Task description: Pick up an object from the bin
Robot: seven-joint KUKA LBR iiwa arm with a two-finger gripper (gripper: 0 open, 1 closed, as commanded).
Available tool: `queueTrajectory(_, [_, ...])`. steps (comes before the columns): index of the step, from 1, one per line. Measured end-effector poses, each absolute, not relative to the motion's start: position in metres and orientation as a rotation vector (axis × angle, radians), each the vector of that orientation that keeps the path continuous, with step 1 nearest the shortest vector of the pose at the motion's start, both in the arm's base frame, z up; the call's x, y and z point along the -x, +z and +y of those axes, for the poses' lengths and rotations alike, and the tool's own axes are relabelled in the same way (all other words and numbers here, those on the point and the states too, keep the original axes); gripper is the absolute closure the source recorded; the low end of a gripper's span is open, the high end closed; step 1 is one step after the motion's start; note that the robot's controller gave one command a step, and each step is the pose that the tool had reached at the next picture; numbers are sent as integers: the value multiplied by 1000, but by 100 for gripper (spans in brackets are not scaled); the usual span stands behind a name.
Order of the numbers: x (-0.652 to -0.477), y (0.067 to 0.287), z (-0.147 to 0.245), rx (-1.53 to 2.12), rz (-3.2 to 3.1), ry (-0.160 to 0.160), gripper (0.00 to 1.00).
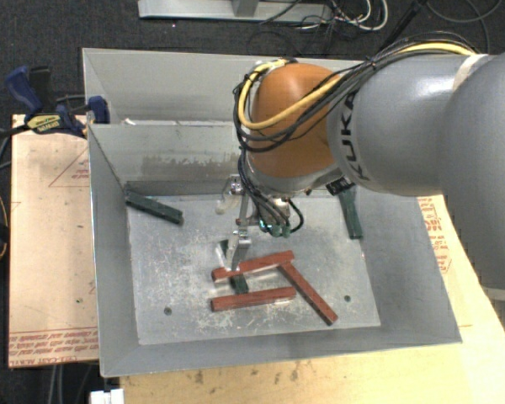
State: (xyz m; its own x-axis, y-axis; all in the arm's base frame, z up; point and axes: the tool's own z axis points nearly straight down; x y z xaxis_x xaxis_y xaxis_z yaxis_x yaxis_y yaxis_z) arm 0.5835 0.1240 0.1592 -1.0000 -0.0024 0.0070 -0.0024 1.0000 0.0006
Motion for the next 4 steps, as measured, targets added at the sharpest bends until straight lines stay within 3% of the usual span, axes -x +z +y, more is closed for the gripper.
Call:
queueTrajectory(2, [-585, 163, 123, -4, -3142, -2, 0])
queueTrajectory(3, [-580, 119, 105, -56, -3141, 0, 0])
queueTrajectory(4, [-629, 80, 88, -508, -3121, -6, 100])
